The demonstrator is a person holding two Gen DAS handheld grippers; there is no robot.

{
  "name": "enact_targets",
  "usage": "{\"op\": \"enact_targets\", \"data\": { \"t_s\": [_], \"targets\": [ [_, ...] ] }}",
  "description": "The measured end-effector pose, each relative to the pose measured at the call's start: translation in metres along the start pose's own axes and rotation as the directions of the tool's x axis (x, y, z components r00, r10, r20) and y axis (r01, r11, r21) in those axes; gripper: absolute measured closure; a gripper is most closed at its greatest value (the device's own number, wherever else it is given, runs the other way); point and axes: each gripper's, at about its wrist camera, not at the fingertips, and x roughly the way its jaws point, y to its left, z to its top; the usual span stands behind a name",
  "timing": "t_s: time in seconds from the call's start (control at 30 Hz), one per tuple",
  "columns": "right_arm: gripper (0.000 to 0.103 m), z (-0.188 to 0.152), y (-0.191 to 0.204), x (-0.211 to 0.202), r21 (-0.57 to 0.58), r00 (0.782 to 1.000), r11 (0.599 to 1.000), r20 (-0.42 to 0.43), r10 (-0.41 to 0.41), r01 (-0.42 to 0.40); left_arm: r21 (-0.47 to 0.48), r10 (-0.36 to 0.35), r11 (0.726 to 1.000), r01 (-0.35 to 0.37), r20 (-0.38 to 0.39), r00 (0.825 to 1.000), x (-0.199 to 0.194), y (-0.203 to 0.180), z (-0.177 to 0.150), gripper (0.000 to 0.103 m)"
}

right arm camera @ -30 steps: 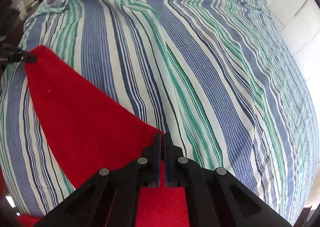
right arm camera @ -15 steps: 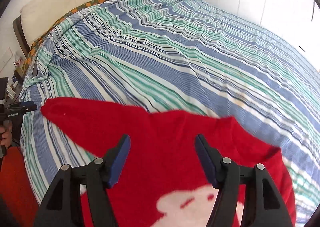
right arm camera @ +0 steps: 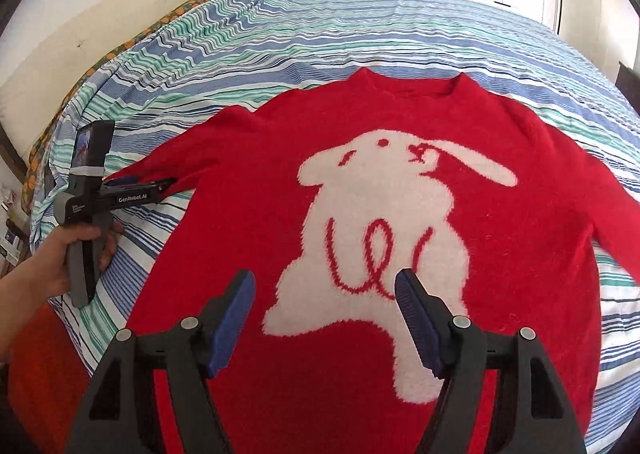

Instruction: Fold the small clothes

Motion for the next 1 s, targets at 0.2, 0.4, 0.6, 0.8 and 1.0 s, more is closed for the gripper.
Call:
{"op": "enact_targets", "data": {
  "t_s": [0.2, 0.4, 0.6, 0.8, 1.0],
  "targets": [
    [0.031, -0.009, 0.015, -0.002, -0.037, 1.000, 0.999, -0.015, -0.015, 0.015, -0.004, 0.002, 1.000, -0.002, -0.004, 1.000, 0.003, -0.004, 0.002, 0.000],
    [0.031, -0.013, 0.026, -0.017, -0.069, 0.998, 0.996, -0.010, -0.059, 0.058, -0.003, 0.003, 1.000, -0.003, -0.006, 1.000, 0.005, -0.003, 0.002, 0.000],
    [0.031, -0.022, 0.054, -0.010, -0.094, 0.995, 0.995, -0.089, -0.034, 0.025, -0.003, 0.003, 1.000, -0.003, -0.007, 1.000, 0.005, -0.003, 0.002, 0.000],
    [0.031, -0.041, 0.086, -0.012, -0.157, 0.989, 0.988, -0.149, -0.013, -0.011, -0.003, 0.003, 1.000, -0.003, -0.007, 1.000, 0.006, -0.003, 0.002, 0.000],
    [0.031, -0.041, 0.087, -0.036, -0.108, 0.998, 0.994, -0.066, 0.009, -0.017, -0.004, 0.003, 1.000, -0.003, -0.007, 1.000, 0.005, -0.003, 0.002, 0.000]
  ]
}}
